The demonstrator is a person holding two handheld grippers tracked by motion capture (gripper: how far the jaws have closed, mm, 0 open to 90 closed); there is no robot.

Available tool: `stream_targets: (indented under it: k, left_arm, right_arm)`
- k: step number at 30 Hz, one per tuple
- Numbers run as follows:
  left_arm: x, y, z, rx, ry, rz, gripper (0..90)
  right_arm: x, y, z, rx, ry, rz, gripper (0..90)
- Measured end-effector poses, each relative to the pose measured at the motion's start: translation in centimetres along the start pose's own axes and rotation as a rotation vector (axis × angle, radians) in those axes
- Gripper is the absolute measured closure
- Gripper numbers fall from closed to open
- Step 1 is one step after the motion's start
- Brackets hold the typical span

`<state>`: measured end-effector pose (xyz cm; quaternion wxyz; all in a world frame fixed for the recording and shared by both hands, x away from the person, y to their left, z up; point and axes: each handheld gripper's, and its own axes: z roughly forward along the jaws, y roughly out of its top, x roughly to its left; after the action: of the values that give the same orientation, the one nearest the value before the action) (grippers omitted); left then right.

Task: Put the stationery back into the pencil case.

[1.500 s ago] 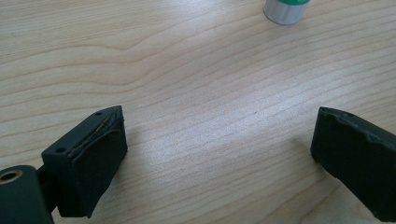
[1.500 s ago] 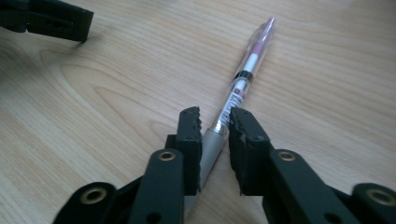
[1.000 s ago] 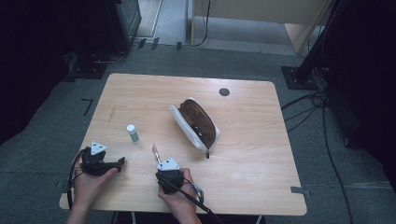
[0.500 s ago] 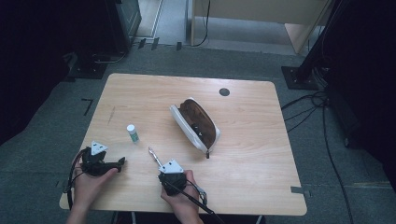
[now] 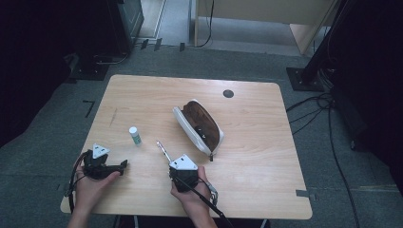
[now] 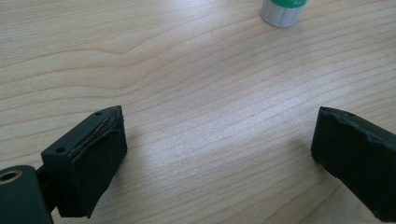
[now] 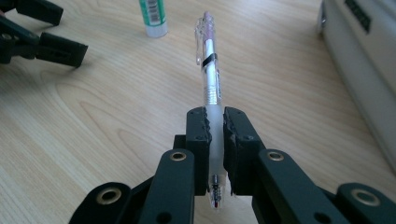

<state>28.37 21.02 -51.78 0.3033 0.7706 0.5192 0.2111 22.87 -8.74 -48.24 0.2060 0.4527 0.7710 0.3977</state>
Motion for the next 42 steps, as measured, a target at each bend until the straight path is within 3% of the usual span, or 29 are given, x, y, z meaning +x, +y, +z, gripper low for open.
stream_targets:
  k: [27,42]
  left_arm:
    - [-0.2,0.2,0.2,-0.003,0.008,-0.009,3.2]
    - [-0.3,0.2,0.2,-0.002,0.007,-0.008,3.2]
  right_arm:
    - [-3.8,3.4,-3.3,-0.075,-0.030,0.009,81.5]
    - [-7.1,5.6,-4.9,-0.128,-0.059,0.033,81.4]
